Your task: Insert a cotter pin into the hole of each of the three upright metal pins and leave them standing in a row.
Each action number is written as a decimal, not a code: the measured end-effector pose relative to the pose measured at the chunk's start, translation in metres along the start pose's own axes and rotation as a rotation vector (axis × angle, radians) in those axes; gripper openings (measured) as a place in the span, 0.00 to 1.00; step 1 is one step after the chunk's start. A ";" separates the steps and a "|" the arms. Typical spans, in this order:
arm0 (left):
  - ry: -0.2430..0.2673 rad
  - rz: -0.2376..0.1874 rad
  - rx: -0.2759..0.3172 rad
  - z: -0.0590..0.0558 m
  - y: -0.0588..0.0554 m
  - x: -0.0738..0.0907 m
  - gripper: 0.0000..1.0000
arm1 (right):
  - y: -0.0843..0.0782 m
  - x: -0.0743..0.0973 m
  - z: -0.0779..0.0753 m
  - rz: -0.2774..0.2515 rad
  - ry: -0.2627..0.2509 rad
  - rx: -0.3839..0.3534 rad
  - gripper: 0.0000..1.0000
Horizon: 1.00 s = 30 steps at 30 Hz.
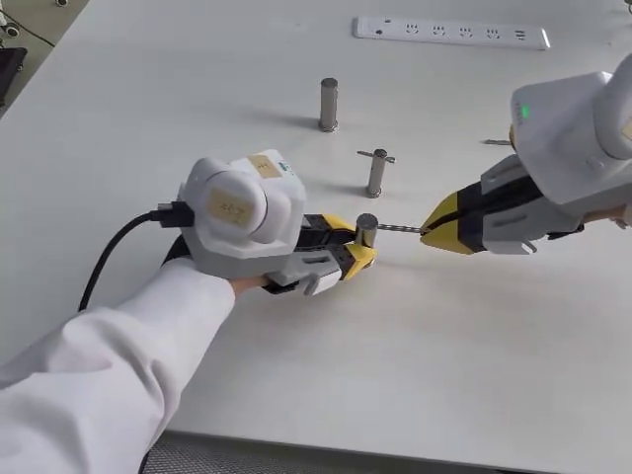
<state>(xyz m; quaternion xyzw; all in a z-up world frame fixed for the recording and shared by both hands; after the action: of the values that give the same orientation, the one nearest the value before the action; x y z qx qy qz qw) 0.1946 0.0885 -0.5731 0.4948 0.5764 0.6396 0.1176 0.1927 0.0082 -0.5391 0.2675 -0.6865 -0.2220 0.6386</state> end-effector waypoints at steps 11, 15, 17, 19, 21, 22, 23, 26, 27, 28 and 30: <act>0.000 0.001 -0.003 0.000 0.000 0.000 0.11 | 0.013 -0.015 -0.004 -0.007 0.011 0.046 0.00; 0.001 -0.002 -0.001 -0.001 0.001 -0.001 0.11 | 0.020 -0.021 -0.004 -0.012 0.012 0.045 0.00; 0.002 -0.003 0.000 -0.001 0.001 -0.001 0.11 | 0.023 -0.024 -0.003 -0.014 0.015 0.054 0.00; 0.004 -0.003 -0.001 -0.001 0.001 -0.001 0.11 | 0.025 -0.025 -0.003 -0.013 0.014 0.076 0.00; 0.007 -0.006 0.004 0.000 0.001 -0.001 0.11 | 0.022 -0.025 -0.005 0.009 0.014 0.141 0.00; 0.006 -0.006 0.005 0.000 0.001 -0.001 0.11 | 0.022 -0.026 -0.005 0.008 0.016 0.144 0.00; 0.006 -0.008 0.002 0.000 0.001 -0.001 0.11 | 0.021 -0.025 -0.004 0.011 0.017 0.157 0.00; 0.006 -0.010 0.001 0.000 0.001 -0.001 0.11 | 0.021 -0.026 -0.006 0.013 0.016 0.174 0.00; 0.006 -0.011 0.002 0.000 0.001 -0.001 0.11 | 0.021 -0.026 -0.006 0.012 0.016 0.175 0.00; 0.006 -0.012 0.002 0.000 0.001 -0.001 0.12 | 0.020 -0.026 -0.006 0.011 0.016 0.179 0.00; 0.007 -0.013 0.004 0.000 0.001 -0.002 0.12 | 0.021 -0.027 -0.006 0.011 0.016 0.183 0.00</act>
<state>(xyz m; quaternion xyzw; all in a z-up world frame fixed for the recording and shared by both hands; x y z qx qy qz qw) 0.1961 0.0872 -0.5732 0.4891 0.5811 0.6395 0.1189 0.1985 0.0413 -0.5454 0.3226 -0.7003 -0.1527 0.6182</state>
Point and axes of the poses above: the centre of the closed fingertips' face, and the gripper's own axes: x roughly backward along the fingers, z roughly to its left, y roughly out of its top, the point moved 3 cm from there along x, roughly backward along the fingers, and after that the axes turned 3 degrees about x, right-handed, at the moved point
